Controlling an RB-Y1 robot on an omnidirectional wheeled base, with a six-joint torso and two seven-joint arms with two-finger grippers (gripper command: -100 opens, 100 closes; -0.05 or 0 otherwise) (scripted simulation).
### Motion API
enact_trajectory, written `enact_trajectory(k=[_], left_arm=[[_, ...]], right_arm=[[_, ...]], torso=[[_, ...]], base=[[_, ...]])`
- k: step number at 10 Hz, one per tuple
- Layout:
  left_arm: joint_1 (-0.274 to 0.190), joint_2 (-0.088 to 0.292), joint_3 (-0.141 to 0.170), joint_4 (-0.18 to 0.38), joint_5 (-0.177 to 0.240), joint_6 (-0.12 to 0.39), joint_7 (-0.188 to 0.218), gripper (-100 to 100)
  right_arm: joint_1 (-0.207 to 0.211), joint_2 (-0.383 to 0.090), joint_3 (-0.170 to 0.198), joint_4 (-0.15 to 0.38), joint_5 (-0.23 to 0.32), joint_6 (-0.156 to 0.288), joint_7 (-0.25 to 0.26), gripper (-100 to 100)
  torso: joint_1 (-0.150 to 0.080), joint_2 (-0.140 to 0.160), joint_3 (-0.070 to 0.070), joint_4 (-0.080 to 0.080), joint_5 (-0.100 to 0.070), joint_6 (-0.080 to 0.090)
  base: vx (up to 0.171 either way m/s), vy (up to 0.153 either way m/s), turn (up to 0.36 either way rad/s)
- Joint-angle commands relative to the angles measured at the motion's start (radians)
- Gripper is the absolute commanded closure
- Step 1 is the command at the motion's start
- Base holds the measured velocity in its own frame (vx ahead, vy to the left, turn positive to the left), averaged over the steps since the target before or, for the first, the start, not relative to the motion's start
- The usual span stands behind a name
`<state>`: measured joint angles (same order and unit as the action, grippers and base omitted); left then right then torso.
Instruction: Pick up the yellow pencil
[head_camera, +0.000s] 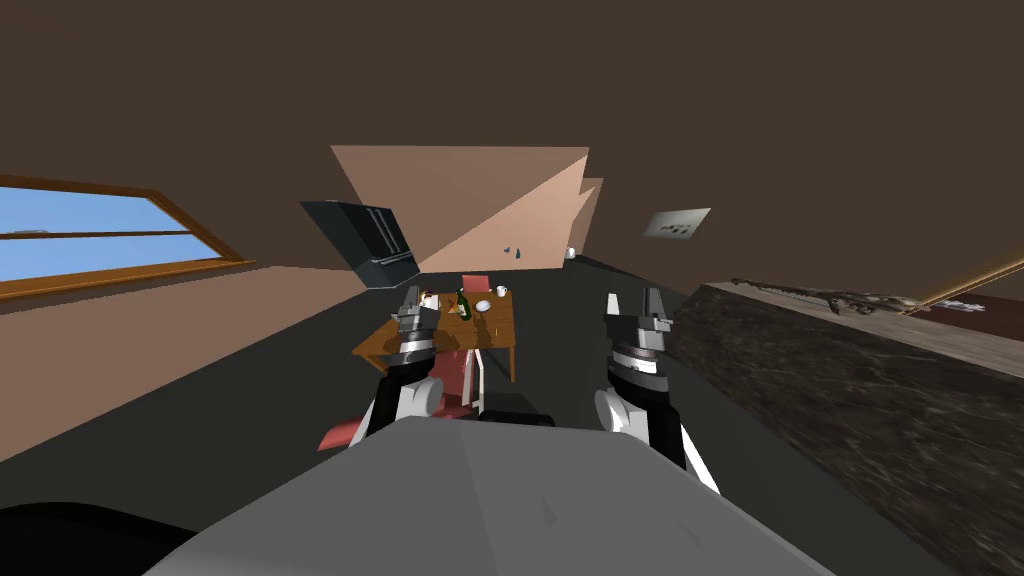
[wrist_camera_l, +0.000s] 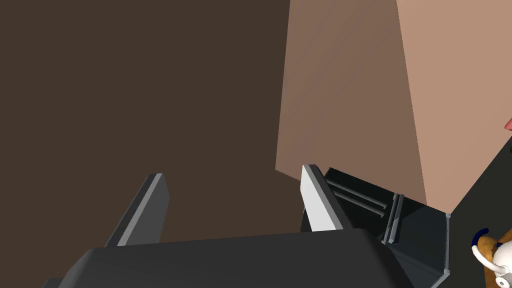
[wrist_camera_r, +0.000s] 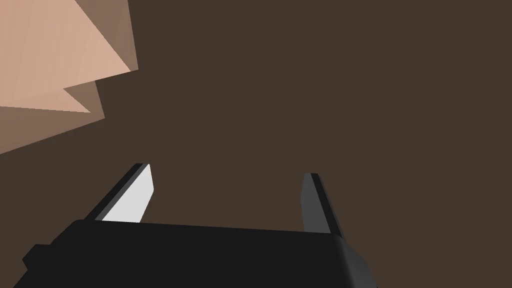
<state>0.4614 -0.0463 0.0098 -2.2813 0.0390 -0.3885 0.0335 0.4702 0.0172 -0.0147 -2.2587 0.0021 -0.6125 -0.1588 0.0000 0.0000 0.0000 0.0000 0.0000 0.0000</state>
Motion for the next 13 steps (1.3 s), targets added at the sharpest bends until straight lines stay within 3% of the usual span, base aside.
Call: enact_trajectory(k=[1, 4, 9, 13], left_arm=[[-0.005, 0.029, 0.002, 0.007, 0.001, 0.013, 0.007, -100], [-0.026, 0.102, 0.013, 0.034, 0.007, 0.064, 0.034, -100], [-0.081, 0.21, 0.047, 0.118, 0.02, 0.213, 0.118, -100], [-0.107, 0.24, 0.066, 0.162, 0.026, 0.314, 0.164, -100]], right_arm=[[0.0, 0.0, 0.0, 0.0, 0.0, 0.0, 0.0, 0], [0.0, 0.0, 0.0, 0.0, 0.0, 0.0, 0.0, 0], [0.0, 0.0, 0.0, 0.0, 0.0, 0.0, 0.0, 0], [0.0, 0.0, 0.0, 0.0, 0.0, 0.0, 0.0, 0]], torso=[[0.0, 0.0, 0.0, 0.0, 0.0, 0.0], [-0.003, -0.003, -0.002, -0.001, -0.001, 0.0], [-0.008, -0.008, -0.005, -0.002, -0.002, 0.0], [-0.008, -0.007, -0.004, -0.002, -0.002, 0.0]], base=[[0.015, -0.012, -0.01], [0.047, -0.059, -0.018], [0.107, -0.104, -0.025], [0.084, -0.099, -0.015]])
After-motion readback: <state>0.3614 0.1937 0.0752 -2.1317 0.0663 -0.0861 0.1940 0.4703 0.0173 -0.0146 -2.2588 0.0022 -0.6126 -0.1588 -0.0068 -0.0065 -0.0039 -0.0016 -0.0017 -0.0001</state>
